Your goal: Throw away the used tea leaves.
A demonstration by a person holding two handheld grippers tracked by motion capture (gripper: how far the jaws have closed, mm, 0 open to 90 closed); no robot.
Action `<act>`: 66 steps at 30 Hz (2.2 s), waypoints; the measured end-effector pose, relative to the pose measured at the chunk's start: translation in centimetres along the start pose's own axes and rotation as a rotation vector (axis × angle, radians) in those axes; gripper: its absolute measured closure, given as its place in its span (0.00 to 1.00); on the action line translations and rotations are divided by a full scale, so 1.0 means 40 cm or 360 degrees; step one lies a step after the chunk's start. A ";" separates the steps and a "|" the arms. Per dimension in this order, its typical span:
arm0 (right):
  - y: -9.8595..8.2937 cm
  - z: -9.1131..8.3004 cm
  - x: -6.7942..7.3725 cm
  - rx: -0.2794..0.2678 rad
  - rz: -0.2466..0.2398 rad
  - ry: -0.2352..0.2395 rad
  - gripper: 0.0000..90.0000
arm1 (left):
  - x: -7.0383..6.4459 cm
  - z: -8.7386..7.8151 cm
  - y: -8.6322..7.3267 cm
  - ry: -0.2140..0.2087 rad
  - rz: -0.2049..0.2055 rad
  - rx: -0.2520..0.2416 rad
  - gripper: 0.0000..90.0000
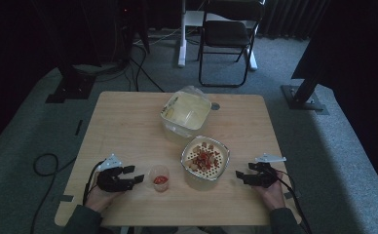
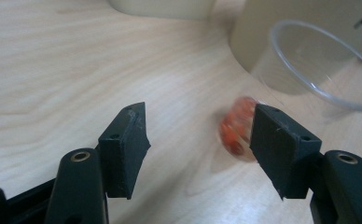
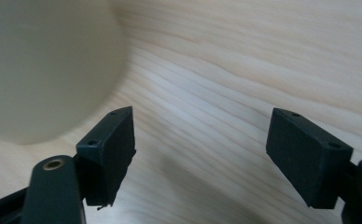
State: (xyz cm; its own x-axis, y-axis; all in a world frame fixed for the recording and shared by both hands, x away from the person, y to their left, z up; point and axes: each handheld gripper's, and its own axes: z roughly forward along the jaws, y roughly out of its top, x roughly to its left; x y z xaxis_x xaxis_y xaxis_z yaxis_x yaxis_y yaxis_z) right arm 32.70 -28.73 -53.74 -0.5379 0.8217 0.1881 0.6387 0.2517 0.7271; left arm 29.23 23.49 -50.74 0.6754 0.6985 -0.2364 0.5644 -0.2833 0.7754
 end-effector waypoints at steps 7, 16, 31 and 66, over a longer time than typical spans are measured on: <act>0.010 -0.002 0.061 -0.0005 -0.0218 -0.0036 0.23 | -0.028 0.006 -0.023 -0.0041 0.0034 0.0001 0.41; 0.032 0.015 0.098 -0.0025 -0.0267 -0.0009 0.24 | -0.081 0.044 -0.008 -0.0075 0.0152 0.0008 0.38; 0.042 0.023 0.116 -0.0038 -0.0294 0.0007 0.24 | -0.141 0.103 0.025 -0.0123 0.0385 -0.0062 0.33; 0.044 0.018 0.118 -0.0058 -0.0299 0.0009 0.27 | -0.127 0.159 0.095 -0.0059 0.0430 -0.0201 0.31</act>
State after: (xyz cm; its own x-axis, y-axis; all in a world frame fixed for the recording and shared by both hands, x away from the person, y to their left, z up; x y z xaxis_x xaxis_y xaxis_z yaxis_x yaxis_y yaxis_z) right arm 31.71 -24.05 -52.05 -0.6493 0.7589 0.0503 0.5062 0.3818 0.7734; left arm 30.96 14.70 -50.29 0.8113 0.5838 -0.0313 0.3000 -0.3698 0.8793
